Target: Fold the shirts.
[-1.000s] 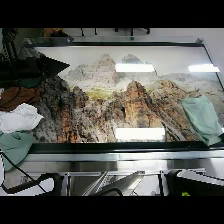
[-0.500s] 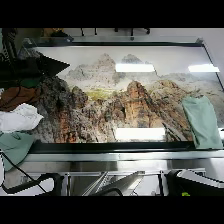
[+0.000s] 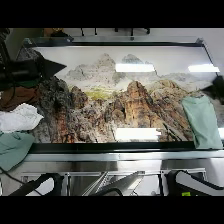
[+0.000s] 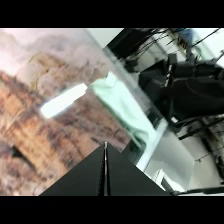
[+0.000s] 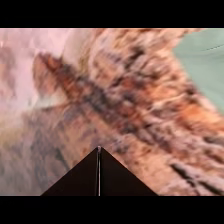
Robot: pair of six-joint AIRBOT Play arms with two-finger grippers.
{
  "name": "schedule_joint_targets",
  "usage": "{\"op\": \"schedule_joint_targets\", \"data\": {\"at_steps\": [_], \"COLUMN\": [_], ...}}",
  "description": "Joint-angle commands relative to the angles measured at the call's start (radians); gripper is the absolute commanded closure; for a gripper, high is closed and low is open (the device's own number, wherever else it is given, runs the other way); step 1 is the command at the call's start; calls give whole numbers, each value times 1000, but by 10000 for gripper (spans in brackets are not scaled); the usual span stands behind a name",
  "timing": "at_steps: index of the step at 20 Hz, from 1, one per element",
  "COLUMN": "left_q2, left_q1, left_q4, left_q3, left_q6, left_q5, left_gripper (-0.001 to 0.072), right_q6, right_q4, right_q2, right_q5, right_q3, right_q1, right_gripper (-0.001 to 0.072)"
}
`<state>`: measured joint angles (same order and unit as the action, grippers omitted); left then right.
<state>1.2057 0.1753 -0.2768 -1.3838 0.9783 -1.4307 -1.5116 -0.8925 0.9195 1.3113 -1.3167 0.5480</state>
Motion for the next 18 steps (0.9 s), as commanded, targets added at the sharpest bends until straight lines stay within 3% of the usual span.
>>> {"op": "schedule_joint_targets", "data": {"at_steps": [1,4,7,18], "left_q2": [-177,-354,-472,-615], "left_q1": [-1,-1,0,0], "left_q4": [-117,-124,-124,-121], "left_q3": [218,480,626,734], "left_q6": [19,39,44,72], "left_q5": [22,48,73,148], "left_gripper": [696,696,696,692], "right_q6": [39,2,24,-3], "right_q4": [-3,-81,-76,-46], "right_q2": [-77,-149,-142,-132], "right_q5": [-14,-156,-190,-152], "right_q3": [141,332,374,374], "right_q1": [-356,-576,-626,-624], "right_gripper": [690,689,688,689]}}
